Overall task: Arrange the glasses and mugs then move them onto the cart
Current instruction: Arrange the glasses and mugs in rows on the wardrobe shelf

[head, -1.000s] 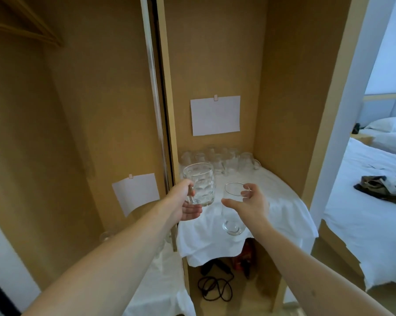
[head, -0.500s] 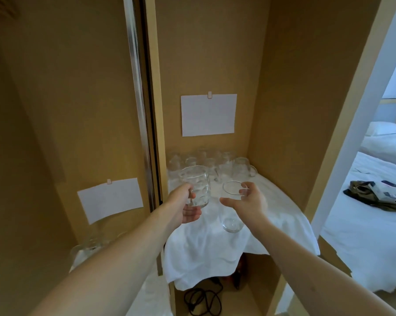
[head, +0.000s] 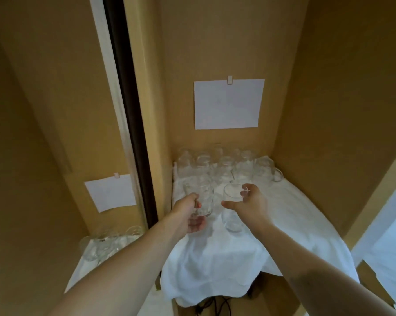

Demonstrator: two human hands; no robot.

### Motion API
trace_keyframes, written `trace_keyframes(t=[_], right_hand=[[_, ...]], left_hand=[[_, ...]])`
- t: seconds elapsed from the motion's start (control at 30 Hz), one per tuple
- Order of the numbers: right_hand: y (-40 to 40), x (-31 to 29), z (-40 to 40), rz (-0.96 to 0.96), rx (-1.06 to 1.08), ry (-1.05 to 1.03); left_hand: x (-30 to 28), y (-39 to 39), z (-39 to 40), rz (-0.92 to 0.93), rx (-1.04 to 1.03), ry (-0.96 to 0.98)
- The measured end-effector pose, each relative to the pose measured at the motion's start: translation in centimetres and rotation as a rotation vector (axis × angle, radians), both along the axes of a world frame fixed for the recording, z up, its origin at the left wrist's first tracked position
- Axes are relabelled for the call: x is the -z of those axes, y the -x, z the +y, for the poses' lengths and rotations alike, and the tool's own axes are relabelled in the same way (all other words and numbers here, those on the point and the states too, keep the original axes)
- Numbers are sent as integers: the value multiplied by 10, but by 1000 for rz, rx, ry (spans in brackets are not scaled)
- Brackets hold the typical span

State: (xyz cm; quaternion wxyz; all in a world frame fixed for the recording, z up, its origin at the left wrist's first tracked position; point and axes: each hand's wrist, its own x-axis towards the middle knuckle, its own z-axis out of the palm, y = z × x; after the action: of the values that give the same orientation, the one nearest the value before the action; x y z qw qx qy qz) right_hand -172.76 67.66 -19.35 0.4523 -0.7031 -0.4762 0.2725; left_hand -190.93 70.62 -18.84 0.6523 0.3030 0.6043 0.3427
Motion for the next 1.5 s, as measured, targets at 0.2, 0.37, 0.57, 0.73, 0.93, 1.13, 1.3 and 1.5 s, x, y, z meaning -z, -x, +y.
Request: trace_keyframes(t=[0.2,0.37,0.57,0.73,0.93,1.13,1.3,1.5], right_hand=[[-21,10,59,-25,-100,48],[-38,29,98,7,-154,56],[-46,55,115,38,-303,-26],[-56,85,112,71,-394,-49],[-68,121,106,98,-389,114],[-67,116,109,112,-357,95],[-67,120,106,95,-340,64],[-66,123,109,79,-317,37]], left_hand=[[12,-17,33,62,-35,19],[28,-30,51,71,-96,61],[59,-42,57,-7,-228,39],[81,-43,43,-91,-273,-42],[102,-37,32,-159,-315,-152],[103,-41,36,-87,-386,-226],[98,-28,60,-47,-257,-334],[111,-17,91,23,-254,-219]])
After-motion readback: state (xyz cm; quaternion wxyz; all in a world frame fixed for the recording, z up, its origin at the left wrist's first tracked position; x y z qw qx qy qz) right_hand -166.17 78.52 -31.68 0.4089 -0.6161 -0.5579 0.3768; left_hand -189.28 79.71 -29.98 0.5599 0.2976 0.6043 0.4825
